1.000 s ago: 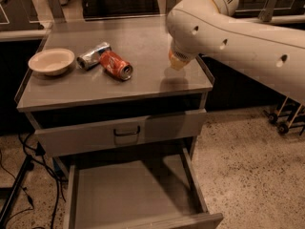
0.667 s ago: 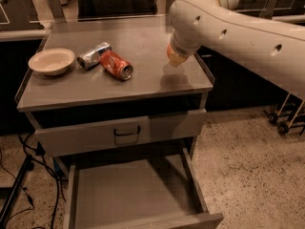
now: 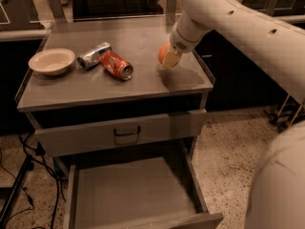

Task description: Pick orange from middle drawer and place on counter

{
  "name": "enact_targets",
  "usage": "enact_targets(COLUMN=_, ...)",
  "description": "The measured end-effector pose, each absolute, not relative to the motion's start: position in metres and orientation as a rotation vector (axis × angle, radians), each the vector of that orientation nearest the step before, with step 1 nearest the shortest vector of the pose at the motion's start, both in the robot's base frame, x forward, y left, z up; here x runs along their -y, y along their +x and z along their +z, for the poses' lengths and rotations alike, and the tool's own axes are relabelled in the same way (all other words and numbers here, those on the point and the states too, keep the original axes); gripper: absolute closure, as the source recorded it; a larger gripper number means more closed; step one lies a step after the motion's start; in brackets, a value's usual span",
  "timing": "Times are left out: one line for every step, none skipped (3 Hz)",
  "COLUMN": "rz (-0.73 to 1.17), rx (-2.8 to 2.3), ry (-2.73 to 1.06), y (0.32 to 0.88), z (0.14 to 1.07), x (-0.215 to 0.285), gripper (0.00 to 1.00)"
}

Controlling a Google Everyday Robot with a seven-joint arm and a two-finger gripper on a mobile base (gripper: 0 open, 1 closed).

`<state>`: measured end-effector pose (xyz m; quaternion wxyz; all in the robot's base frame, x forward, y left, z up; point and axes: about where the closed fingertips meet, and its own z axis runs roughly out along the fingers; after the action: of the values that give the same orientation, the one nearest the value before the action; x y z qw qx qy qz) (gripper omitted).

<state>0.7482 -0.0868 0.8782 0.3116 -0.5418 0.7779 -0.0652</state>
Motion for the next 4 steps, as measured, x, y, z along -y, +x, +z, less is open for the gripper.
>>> enact_targets(rz=0.009, rx=-1.989, ry=-1.604, y=0.741, z=0.875, x=0.056, gripper=1.0)
enact_targets(rz=0.109, rx=-1.923, ry=-1.747, y=0.732, z=0.874, x=0.036, gripper=1.0)
enact_targets(rz=0.157, rx=-1.885, ry=-1.857, y=0.724, z=0.869, x=0.026, gripper=1.0)
enact_targets(rz=0.133, rx=-1.88, ry=-1.968, y=0.717, z=0.856, x=0.025, gripper=1.0)
